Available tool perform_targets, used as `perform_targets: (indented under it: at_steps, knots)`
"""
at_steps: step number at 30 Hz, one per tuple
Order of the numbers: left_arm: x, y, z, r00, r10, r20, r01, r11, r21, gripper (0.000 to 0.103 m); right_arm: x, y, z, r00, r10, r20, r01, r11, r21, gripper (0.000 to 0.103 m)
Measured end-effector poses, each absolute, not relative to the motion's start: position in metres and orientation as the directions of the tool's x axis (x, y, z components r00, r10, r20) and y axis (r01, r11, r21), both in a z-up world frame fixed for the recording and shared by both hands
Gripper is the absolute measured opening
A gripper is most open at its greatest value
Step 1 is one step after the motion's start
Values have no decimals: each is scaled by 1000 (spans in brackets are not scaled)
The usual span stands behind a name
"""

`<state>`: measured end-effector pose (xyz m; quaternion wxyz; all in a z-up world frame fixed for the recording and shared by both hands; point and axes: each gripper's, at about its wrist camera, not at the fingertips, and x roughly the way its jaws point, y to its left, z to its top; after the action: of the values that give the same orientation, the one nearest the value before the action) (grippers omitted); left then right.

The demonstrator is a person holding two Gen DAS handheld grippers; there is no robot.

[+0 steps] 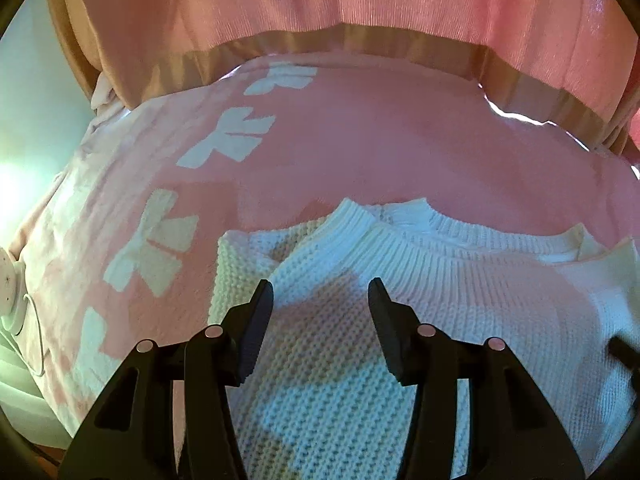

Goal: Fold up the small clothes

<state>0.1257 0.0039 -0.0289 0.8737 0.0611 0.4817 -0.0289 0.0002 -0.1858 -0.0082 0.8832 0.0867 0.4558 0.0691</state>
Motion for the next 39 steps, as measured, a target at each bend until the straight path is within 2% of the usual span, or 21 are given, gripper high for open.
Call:
perform_targets:
  at_steps: [2, 5, 11, 13, 15, 18, 23, 26, 27, 28, 30, 33, 39]
  knots:
    - [124, 4, -29, 536, 14, -844, 110, 990, 86, 48, 1, -162, -10, 558, 232, -797, -115, 972, 203, 0]
    - [123, 2, -31, 531, 16, -847, 117, 989, 92, 48, 16, -143, -27, 528, 178, -830, -131, 983, 128, 0]
    - [116, 8, -27, 528, 2, -850, 126, 989, 81, 48, 7, -146, 7, 594, 224, -772, -105, 974, 202, 1]
    - [113, 16, -21, 529, -12, -848, 113, 992, 56, 53, 4, -143, 9, 589, 234, -773, -102, 971, 216, 1]
    - [109, 34, -12, 525, -56, -849, 72, 997, -21, 65, -3, -146, 11, 583, 245, -774, -104, 968, 228, 1]
    - [97, 87, -5, 498, -201, -844, -33, 968, -250, 75, -5, -141, 10, 577, 257, -775, -124, 966, 228, 1]
    - [97, 136, -48, 357, -345, -868, -207, 877, -434, 75, 4, -133, -10, 525, 250, -813, -119, 968, 221, 1]
    - [95, 132, -58, 344, -362, -866, -191, 876, -442, 74, 10, -134, -26, 495, 264, -828, -103, 964, 245, 0]
    - [96, 124, -58, 320, -376, -870, -152, 886, -438, 70, 11, -134, -27, 493, 265, -828, -104, 963, 247, 0]
    - [96, 120, -57, 310, -393, -866, -136, 883, -450, 53, 13, -133, -28, 494, 261, -830, -110, 965, 238, 0]
    - [97, 116, -57, 286, -459, -841, -129, 851, -509, 29, 13, -131, -30, 499, 258, -827, -110, 966, 235, 0]
    - [95, 105, -30, 330, -524, -785, -73, 815, -575, 24, 14, -127, -32, 510, 245, -825, -114, 969, 218, 0]
    - [77, 39, 39, 375, -640, -671, 152, 756, -637, 23, 16, -131, -32, 513, 261, -818, -108, 965, 241, 0]
